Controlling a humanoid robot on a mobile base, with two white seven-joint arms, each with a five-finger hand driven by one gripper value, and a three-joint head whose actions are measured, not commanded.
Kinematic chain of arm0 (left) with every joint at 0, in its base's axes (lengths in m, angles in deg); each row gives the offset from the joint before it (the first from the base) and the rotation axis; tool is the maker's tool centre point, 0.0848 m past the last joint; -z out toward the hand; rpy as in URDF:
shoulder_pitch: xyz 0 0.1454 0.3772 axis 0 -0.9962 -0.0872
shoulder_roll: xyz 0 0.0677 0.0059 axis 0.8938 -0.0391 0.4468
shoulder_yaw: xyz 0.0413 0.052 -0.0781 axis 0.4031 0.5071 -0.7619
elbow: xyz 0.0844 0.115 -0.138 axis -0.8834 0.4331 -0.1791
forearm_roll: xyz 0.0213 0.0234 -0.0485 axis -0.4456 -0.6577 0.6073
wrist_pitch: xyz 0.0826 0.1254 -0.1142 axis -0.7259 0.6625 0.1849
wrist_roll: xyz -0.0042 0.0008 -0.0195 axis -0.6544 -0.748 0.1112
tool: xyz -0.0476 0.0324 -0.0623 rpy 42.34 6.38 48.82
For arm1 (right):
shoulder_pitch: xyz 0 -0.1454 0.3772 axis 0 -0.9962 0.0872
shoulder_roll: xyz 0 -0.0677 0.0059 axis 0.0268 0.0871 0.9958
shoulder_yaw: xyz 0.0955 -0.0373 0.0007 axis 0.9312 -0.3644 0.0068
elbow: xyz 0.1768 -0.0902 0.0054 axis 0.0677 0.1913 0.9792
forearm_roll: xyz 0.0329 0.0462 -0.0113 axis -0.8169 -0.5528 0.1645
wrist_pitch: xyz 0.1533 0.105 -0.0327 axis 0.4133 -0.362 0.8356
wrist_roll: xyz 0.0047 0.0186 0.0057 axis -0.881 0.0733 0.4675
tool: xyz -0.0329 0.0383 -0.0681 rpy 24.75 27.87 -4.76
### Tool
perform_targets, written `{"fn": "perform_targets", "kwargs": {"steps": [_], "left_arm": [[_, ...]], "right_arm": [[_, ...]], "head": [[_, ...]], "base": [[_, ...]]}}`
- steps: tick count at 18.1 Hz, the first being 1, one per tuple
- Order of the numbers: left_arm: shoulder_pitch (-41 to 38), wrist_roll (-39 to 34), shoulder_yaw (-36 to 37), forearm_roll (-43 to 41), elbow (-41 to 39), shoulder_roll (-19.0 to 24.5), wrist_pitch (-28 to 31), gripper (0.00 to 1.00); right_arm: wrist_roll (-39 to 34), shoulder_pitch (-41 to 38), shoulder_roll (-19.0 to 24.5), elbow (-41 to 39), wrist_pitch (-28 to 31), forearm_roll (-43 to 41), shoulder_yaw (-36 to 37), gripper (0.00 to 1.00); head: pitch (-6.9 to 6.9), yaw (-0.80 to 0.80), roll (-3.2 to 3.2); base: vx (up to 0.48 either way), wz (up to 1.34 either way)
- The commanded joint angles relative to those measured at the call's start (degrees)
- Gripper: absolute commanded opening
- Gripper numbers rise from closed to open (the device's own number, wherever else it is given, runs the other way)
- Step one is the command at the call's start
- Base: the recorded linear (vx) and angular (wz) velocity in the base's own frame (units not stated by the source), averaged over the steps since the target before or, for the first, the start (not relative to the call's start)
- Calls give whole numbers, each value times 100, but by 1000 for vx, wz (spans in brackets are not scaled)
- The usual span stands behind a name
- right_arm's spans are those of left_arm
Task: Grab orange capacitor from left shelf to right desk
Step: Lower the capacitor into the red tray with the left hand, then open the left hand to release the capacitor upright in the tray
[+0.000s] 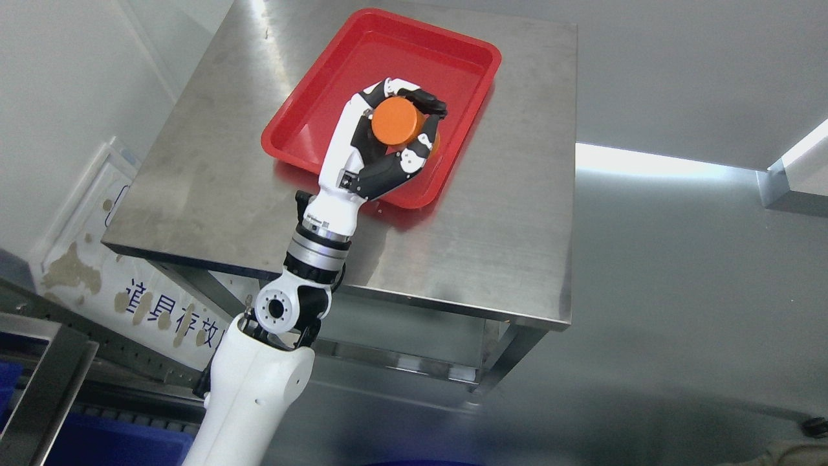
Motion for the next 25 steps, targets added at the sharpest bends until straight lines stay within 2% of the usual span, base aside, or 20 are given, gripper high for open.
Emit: {"fn": "perform_targets", "kwargs": {"steps": [1,8,15,17,21,25], "left_arm": [[1164,3,98,-2,1191,100,710,4],[1561,-6,1,-55,2035,100,1036,5],[1939,-6,-148,-249,3213,100,966,11],[1939,-6,-245,-257,3241,100,966,12],[1939,-6,-289,-249,3267,100,975,24],[1931,-6,-394,-249,3250,100,975,28]], "right_arm": [[-4,-121,-102,-100,25,35,62,100],[-4,-130,-102,-100,25,35,62,100],[-4,-121,-102,-100,25,35,62,100],[-4,-130,-102,-100,25,35,62,100],[-4,-121,-102,-100,25,35,62,100],[-4,-130,-102,-100,25,35,62,100]], "head": [[0,0,0],[0,0,0],[1,0,0],[1,0,0],[1,0,0],[1,0,0]], "base": [[223,-72],[122,-24],[24,0],[-14,-1],[-4,0],[0,0]]}}
